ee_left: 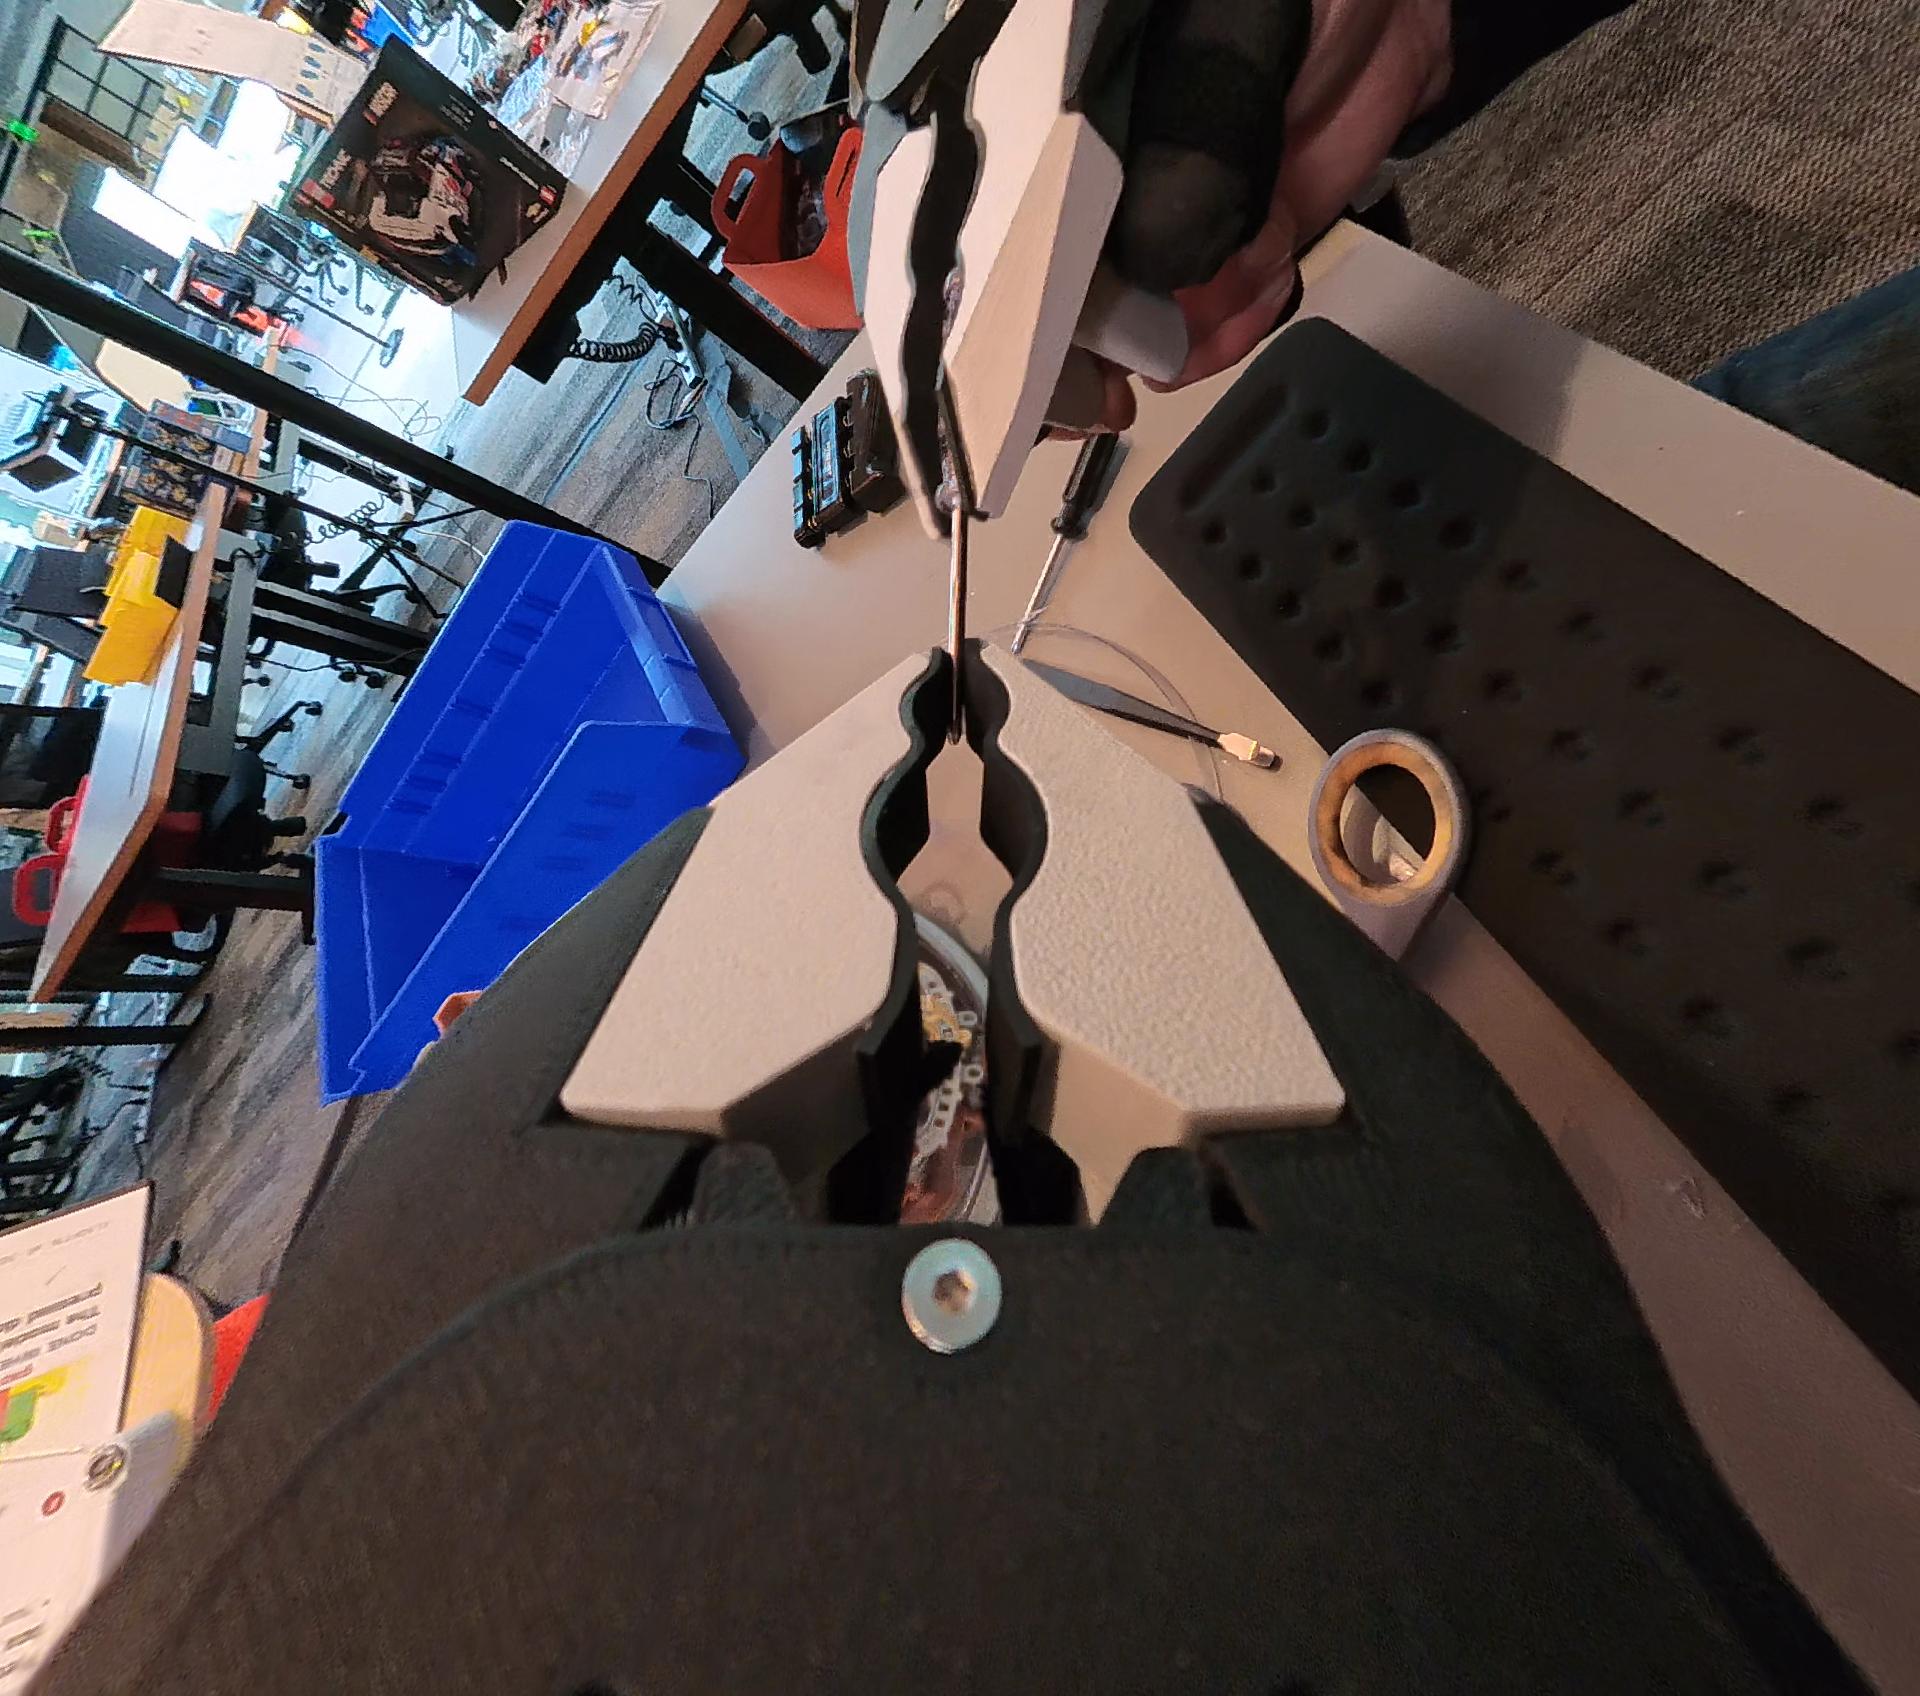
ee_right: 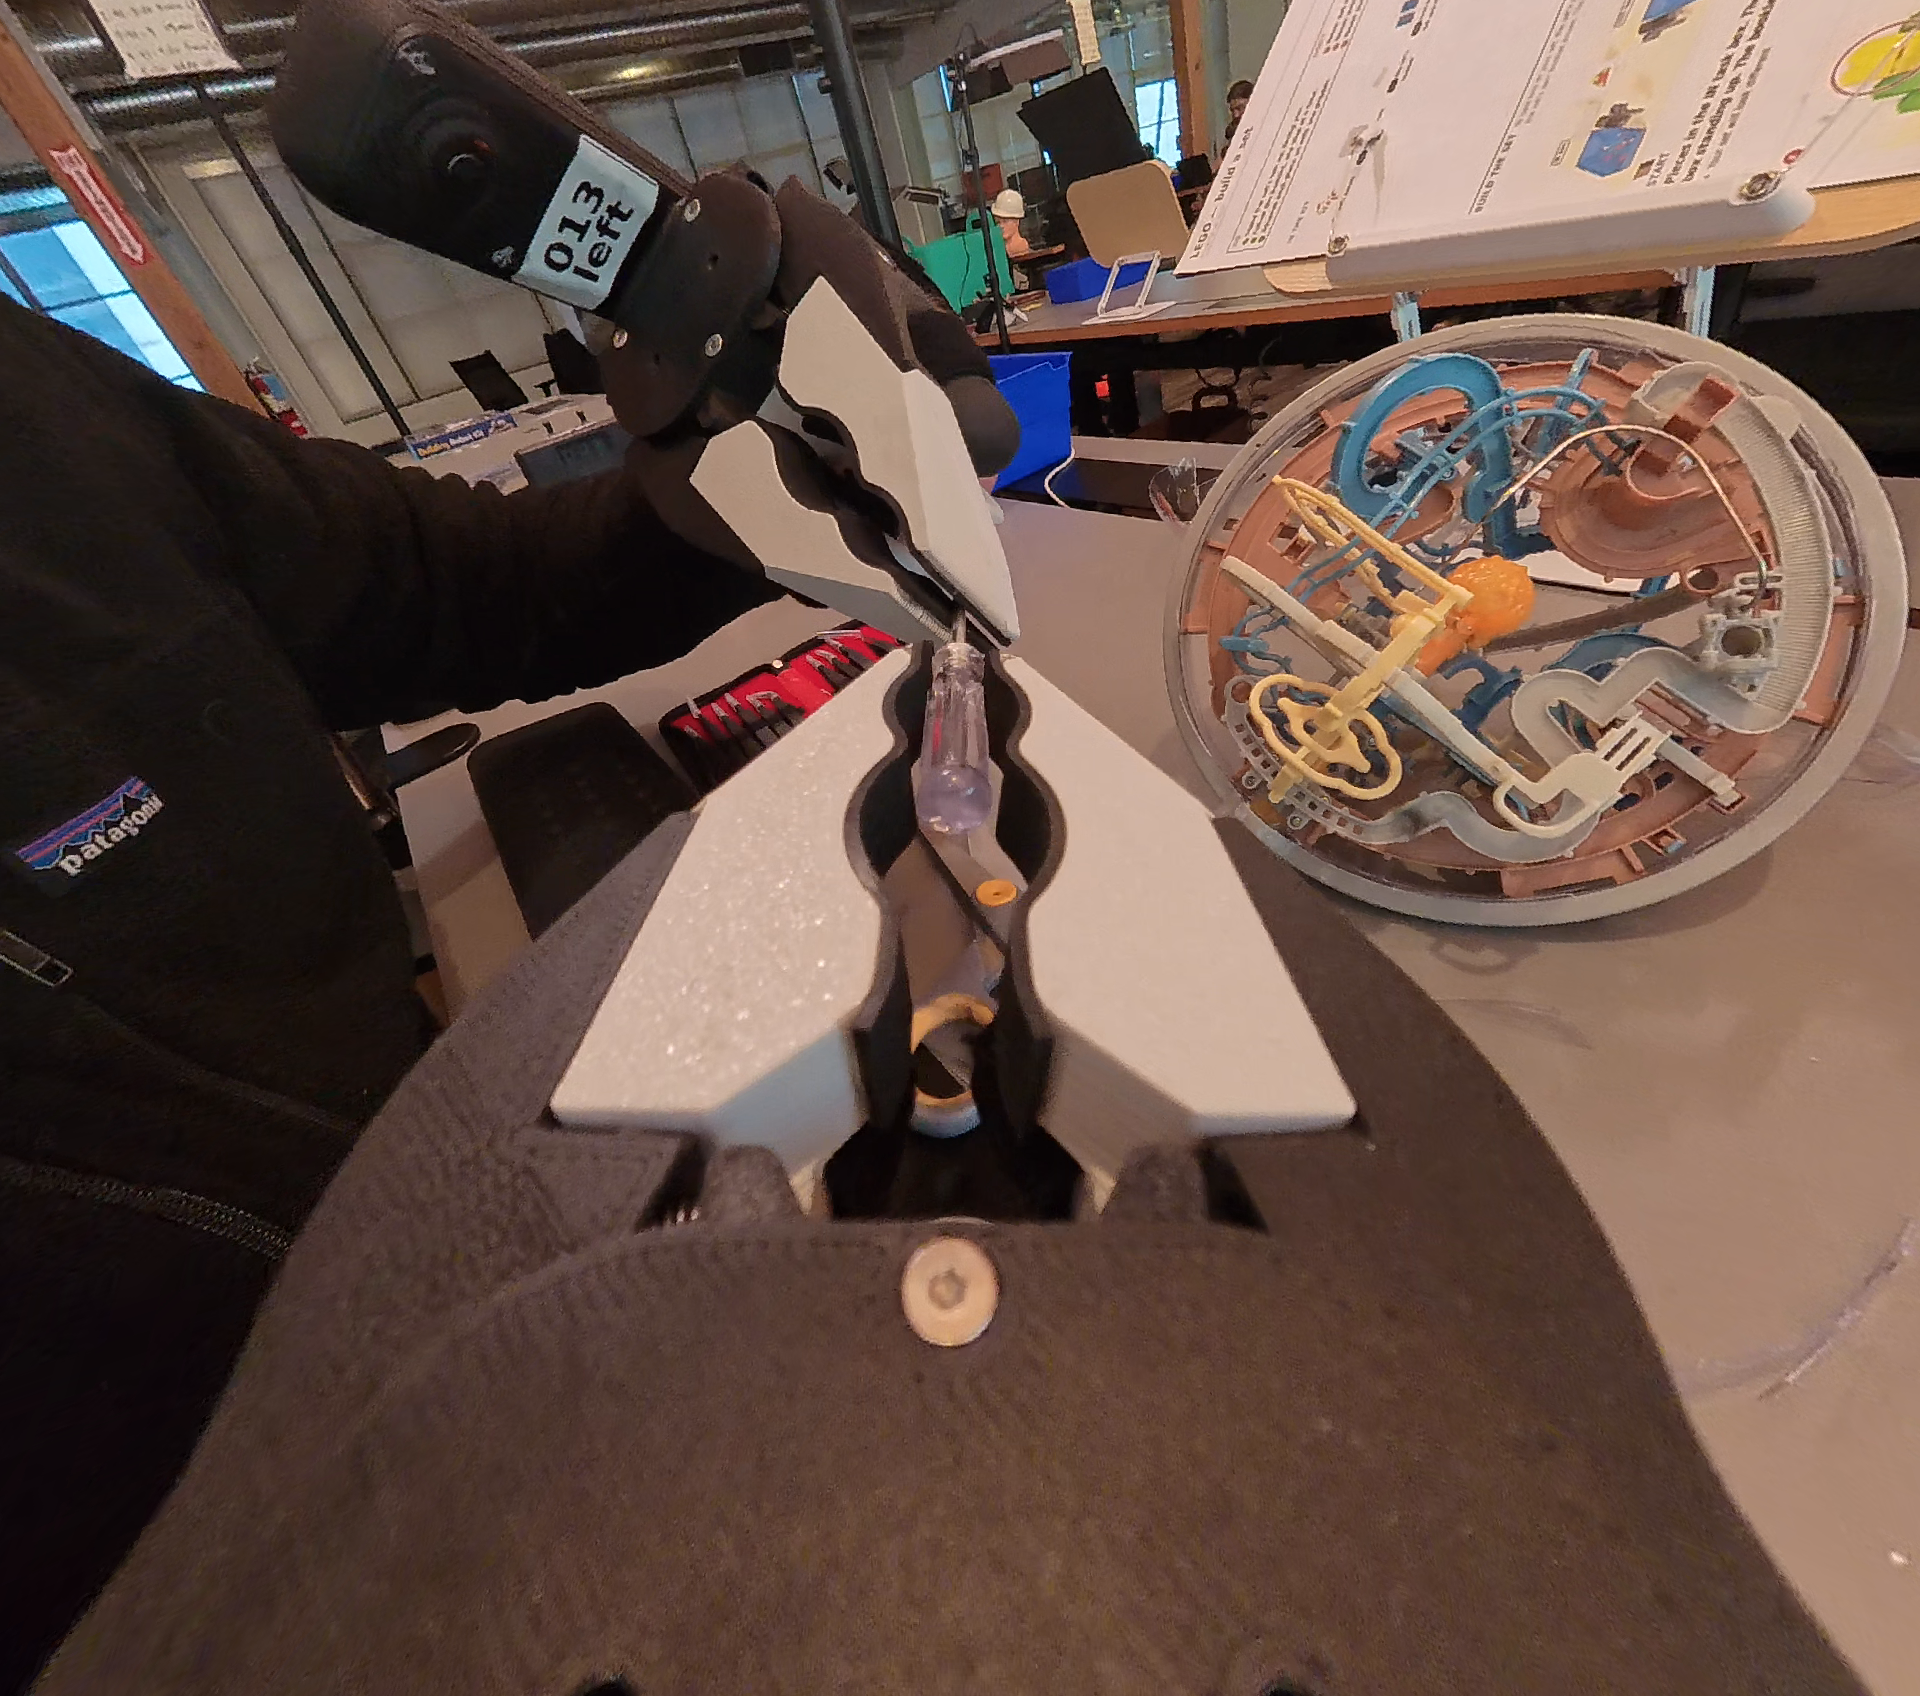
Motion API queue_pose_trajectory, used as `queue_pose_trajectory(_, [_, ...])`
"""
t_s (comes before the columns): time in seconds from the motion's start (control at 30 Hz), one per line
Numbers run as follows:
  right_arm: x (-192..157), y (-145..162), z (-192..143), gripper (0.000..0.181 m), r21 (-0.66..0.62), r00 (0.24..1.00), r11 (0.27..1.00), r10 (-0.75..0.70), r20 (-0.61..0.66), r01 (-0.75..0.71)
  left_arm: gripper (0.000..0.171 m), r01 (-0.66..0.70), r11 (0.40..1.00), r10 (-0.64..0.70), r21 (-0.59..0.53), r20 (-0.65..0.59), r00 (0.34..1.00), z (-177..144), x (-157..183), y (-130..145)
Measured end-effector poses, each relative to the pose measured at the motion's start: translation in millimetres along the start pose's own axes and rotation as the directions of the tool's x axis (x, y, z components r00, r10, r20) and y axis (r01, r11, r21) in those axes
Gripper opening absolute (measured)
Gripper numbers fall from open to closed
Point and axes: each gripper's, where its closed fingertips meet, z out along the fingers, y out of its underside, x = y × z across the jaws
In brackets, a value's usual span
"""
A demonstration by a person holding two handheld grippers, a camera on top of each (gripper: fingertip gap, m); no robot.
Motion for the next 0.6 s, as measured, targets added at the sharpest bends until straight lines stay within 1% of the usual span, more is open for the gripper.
queue_pose_trajectory(0.03, [0.7,-0.3,-0.5,0.008,0.000,1.000,1.000,-0.003,-0.004,0.003,0.000,0.015,1.000,-0.015,0.007,-0.006,1.000,0.8,-0.4,0.1])
queue_pose_trajectory(0.07, [2.7,-0.1,-1.1,0.008,-0.002,1.000,1.000,-0.018,-0.021,0.017,0.006,0.033,0.999,-0.033,-0.001,-0.026,0.999,1.5,0.0,2.7])
queue_pose_trajectory(0.1, [6.1,-0.8,-2.4,0.008,-0.001,0.998,0.999,-0.034,-0.046,0.034,0.023,0.050,0.999,-0.050,-0.013,-0.027,0.998,0.7,-3.5,6.2])
queue_pose_trajectory(0.13, [9.6,-1.8,-4.7,0.008,0.002,0.997,0.999,-0.040,-0.066,0.040,0.033,0.056,0.998,-0.056,-0.010,-0.014,0.998,-3.5,-10.1,8.2])
queue_pose_trajectory(0.17, [14.5,-1.0,-6.9,0.007,-0.005,0.994,0.999,-0.051,-0.095,0.051,0.038,0.069,0.998,-0.069,-0.001,-0.006,0.998,-10.0,-18.1,9.5])
queue_pose_trajectory(0.23, [26.4,6.1,-9.6,0.007,-0.048,0.982,0.995,-0.096,-0.164,0.089,0.057,0.129,0.992,-0.128,-0.014,0.047,0.991,-25.4,-46.8,18.7])
queue_pose_trajectory(0.3, [36.7,17.5,-8.3,0.007,-0.112,0.965,0.986,-0.147,-0.219,0.125,0.069,0.181,0.984,-0.180,0.005,0.128,0.975,-42.9,-85.0,30.4])
queue_pose_trajectory(0.33, [41.3,25.0,-5.9,0.007,-0.155,0.954,0.977,-0.181,-0.239,0.147,0.081,0.226,0.974,-0.224,0.003,0.150,0.963,-48.9,-102.9,40.5])
queue_pose_trajectory(0.37, [45.6,31.6,-3.1,0.008,-0.190,0.944,0.968,-0.210,-0.256,0.164,0.096,0.291,0.957,-0.286,-0.008,0.148,0.947,-51.8,-117.3,52.8])
queue_pose_trajectory(0.43, [53.6,41.7,3.4,0.008,-0.236,0.925,0.954,-0.250,-0.285,0.185,0.116,0.422,0.906,-0.418,-0.013,0.119,0.901,-51.8,-140.4,76.4])
queue_pose_trajectory(0.5, [59.4,51.9,11.3,0.008,-0.292,0.906,0.932,-0.303,-0.296,0.216,0.119,0.513,0.858,-0.511,0.002,0.099,0.854,-47.3,-160.6,97.5])
queue_pose_trajectory(0.6, [68.0,67.8,23.8,0.008,-0.388,0.871,0.882,-0.393,-0.295,0.266,0.124,0.624,0.781,-0.623,-0.026,0.049,0.781,-31.1,-176.8,127.4])
